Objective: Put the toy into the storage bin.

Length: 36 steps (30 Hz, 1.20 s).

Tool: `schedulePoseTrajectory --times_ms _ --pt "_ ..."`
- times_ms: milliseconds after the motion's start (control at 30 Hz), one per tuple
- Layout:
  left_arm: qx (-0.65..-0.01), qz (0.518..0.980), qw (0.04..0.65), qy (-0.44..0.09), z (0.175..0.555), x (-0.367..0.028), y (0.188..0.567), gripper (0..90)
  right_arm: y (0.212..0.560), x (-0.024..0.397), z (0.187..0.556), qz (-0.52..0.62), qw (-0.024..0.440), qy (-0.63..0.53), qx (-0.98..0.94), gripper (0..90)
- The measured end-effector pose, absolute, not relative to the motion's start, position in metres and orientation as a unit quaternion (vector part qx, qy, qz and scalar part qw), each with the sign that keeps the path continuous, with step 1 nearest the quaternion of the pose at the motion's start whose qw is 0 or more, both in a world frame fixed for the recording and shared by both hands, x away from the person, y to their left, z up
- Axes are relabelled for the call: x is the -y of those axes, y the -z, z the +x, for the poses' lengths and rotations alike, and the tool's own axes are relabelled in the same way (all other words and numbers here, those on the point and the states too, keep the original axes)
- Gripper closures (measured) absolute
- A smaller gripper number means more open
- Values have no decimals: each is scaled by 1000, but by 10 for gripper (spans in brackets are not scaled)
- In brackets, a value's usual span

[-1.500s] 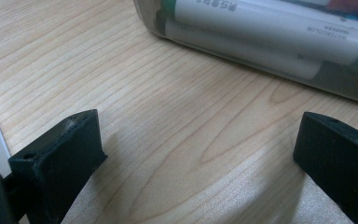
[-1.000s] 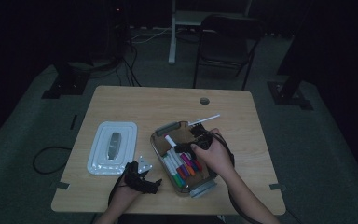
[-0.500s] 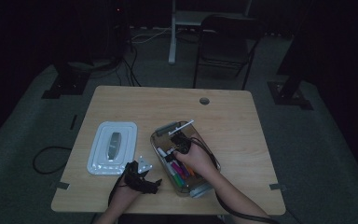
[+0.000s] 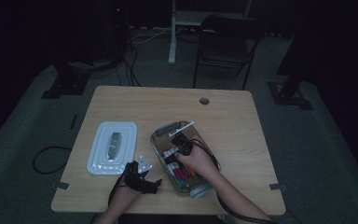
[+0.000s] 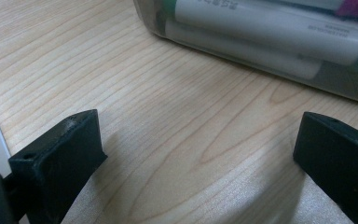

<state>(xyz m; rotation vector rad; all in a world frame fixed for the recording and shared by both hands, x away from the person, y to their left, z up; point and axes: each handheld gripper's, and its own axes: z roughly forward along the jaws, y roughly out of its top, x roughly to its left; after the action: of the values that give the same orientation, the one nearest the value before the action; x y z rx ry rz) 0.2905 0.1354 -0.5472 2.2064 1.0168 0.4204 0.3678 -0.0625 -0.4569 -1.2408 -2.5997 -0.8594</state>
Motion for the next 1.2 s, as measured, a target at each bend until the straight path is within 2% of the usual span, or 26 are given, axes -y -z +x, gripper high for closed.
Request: schedulePoseTrajectory --times_ms 200,367,733,1200 --pt "-389 845 331 -160 290 -136 547 19 435 87 359 -398 53 352 846 476" --pt "-389 844 331 -161 290 -135 547 19 414 113 353 -391 23 406 826 377" --pt "-389 844 331 -161 290 -135 547 19 398 171 351 -413 -53 455 787 318" --pt "-389 845 331 -161 291 -136 547 19 426 225 361 -467 -104 453 752 313"
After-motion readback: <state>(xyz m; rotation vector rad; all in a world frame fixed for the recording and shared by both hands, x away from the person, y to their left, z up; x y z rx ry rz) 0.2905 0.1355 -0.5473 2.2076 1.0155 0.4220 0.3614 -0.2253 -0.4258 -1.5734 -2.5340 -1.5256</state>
